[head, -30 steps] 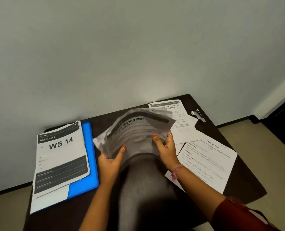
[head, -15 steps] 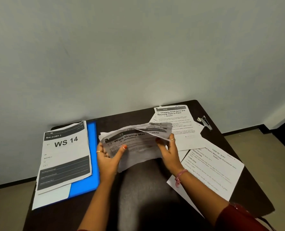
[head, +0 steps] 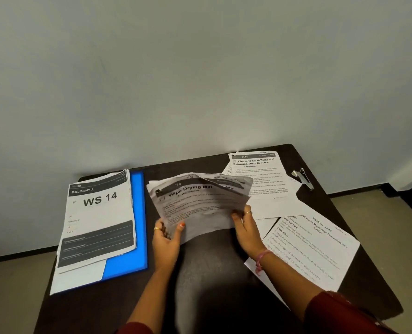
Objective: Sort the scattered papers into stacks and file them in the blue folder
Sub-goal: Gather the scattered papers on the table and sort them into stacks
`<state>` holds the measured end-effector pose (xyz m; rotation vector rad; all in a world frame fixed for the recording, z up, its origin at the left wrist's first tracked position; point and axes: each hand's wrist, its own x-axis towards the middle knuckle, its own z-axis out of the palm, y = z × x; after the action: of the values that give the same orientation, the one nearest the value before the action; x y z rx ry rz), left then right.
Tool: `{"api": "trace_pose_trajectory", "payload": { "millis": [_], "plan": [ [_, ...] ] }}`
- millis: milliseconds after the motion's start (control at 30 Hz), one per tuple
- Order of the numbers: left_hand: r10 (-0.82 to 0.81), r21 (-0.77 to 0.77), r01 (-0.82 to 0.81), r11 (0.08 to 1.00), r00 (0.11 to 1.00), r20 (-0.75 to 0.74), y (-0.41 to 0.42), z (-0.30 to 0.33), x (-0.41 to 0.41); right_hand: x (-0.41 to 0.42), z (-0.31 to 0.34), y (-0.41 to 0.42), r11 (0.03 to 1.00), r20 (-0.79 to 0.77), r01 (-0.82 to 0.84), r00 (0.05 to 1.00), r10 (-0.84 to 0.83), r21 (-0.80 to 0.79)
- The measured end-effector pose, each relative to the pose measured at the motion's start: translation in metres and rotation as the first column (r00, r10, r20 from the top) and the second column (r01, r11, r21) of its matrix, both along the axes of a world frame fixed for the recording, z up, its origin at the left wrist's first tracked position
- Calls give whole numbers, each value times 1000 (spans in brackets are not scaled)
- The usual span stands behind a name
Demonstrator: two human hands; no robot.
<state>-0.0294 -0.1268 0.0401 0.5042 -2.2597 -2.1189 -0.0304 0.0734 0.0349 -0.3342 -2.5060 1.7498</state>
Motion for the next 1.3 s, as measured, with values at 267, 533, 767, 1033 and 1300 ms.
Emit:
{"api": "trace_pose_trajectory", "payload": {
  "millis": [267,533,767,1033,1300],
  "plan": [
    [-25,-232,43,972,997,78,-11,-28,14,-4,-15,3,974,156,-79,987,46,214],
    [117,-262,-96,960,991,66,-64,-17,8,-22,-5,-53,989,48,-120,992,116,82],
    [228,-120,-211,970,961,156,-165,5,0,-31,-3,-146,947,262,-204,927,268,-246],
    [-13,368,-106,924,951,308,-252,23,11,-17,-9,-167,799,368,-367,741,561,-477],
    [94,742,-201,640,979,183,-280,27,-22,-5,-24,-164,668,394,-536,544,741,-516]
  ]
}}
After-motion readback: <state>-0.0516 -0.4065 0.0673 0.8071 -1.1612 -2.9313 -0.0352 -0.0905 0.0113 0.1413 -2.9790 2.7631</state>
